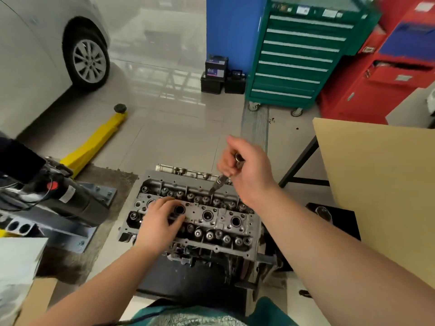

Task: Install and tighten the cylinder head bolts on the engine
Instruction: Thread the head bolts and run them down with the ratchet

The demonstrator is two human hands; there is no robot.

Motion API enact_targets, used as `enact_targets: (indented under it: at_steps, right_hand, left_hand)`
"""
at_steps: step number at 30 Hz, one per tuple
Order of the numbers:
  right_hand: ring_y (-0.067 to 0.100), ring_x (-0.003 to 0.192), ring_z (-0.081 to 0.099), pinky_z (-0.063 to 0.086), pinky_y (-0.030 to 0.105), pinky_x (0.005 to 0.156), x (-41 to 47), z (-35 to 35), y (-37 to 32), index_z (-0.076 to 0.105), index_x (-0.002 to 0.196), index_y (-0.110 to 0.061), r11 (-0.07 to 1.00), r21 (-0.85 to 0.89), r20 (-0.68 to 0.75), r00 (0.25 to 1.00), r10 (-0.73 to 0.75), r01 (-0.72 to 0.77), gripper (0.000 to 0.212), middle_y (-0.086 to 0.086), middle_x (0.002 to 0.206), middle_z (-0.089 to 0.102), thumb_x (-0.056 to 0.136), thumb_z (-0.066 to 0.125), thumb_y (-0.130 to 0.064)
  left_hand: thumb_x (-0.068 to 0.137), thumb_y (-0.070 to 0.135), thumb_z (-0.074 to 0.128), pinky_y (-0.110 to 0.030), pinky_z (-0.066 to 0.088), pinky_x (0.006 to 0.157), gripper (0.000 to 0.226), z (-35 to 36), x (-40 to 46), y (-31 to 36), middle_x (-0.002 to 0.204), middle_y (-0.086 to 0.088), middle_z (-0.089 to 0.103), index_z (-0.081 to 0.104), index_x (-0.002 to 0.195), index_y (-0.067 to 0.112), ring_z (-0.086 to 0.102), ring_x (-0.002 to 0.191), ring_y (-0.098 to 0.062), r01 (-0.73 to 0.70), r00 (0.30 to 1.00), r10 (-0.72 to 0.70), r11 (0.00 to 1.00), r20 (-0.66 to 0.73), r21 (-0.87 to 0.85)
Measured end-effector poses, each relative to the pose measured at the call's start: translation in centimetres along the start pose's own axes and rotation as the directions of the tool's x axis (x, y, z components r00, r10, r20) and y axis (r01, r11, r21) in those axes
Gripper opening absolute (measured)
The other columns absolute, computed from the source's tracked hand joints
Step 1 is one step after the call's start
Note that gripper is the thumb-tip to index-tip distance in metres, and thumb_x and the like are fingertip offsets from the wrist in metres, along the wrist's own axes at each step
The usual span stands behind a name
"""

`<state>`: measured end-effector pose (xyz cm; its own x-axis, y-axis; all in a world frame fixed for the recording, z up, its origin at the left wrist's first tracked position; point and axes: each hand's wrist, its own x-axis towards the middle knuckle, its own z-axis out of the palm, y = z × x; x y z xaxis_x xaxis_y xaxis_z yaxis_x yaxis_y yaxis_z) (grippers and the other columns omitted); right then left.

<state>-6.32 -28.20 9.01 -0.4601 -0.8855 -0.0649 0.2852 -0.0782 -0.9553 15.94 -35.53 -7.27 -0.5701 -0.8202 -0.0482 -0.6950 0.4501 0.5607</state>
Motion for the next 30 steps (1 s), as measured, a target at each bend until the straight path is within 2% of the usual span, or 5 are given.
enact_targets:
  at_steps: [4, 10, 18, 23, 30]
  right_hand:
    - [0.021, 0.052, 0.032, 0.039, 0.034, 0.061, 0.3, 2.3, 1.5, 0.044, 0.049, -0.015, 1.000, -0.013, 0.010, 1.000, 0.009, -0.009, 0.049, 0.006, 0.048, 0.029, 0.091, 0.056, -0.036]
    - [0.020, 0.049, 0.029, 0.036, 0.032, 0.057, 2.0, 4.2, 3.3, 0.040, 0.047, -0.013, 0.997, -0.078, -0.090, 0.996, 0.013, -0.020, 0.049, 0.002, 0.043, 0.029, 0.089, 0.057, -0.031]
    - [0.024, 0.051, 0.027, 0.033, 0.045, 0.070, 2.3, 4.7, 5.9, 0.037, 0.048, -0.012, 0.985, -0.155, -0.221, 0.975, 0.041, -0.076, 0.051, 0.004, 0.047, 0.029, 0.088, 0.060, -0.034]
    - [0.024, 0.051, 0.029, 0.037, 0.047, 0.075, 1.9, 5.4, 6.4, 0.039, 0.047, -0.014, 0.983, -0.172, -0.260, 0.965, 0.025, -0.071, 0.051, 0.003, 0.047, 0.031, 0.089, 0.060, -0.036]
    - [0.025, 0.052, 0.033, 0.039, 0.033, 0.058, 2.1, 6.8, 6.4, 0.041, 0.048, -0.014, 0.968, -0.242, -0.271, 0.963, 0.002, -0.071, 0.050, 0.004, 0.047, 0.033, 0.089, 0.059, -0.037]
  left_hand:
    - [0.096, 0.053, 0.068, -0.057, 0.031, 0.122, 0.053, -0.5, 1.5, -1.6, 0.151, 0.000, 0.057, 0.066, 0.140, 0.023, 0.040, 0.149, -0.032, -0.126, 0.991, 0.114, 0.964, 0.063, 0.232]
    - [0.098, 0.062, 0.030, -0.059, 0.018, 0.128, 0.066, -0.6, 3.4, -3.0, 0.159, 0.001, 0.050, 0.058, 0.148, 0.030, 0.031, 0.155, -0.034, -0.341, 0.929, 0.286, 0.907, 0.234, 0.247]
    - [0.102, 0.057, 0.053, -0.053, 0.012, 0.129, 0.050, -1.2, 7.2, -2.0, 0.159, 0.012, 0.048, 0.059, 0.148, 0.035, 0.022, 0.157, -0.026, -0.421, 0.878, 0.395, 0.906, 0.271, 0.039]
    - [0.099, 0.059, 0.058, -0.056, 0.009, 0.128, 0.037, -0.6, 9.6, -0.6, 0.158, 0.015, 0.046, 0.072, 0.128, 0.042, 0.020, 0.157, -0.026, -0.477, 0.823, 0.435, 0.879, 0.366, 0.027]
    - [0.094, 0.055, 0.067, -0.056, 0.002, 0.126, 0.030, 0.3, 10.2, -1.4, 0.155, 0.012, 0.049, 0.077, 0.119, 0.041, 0.025, 0.154, -0.031, -0.491, 0.818, 0.471, 0.871, 0.330, -0.025]
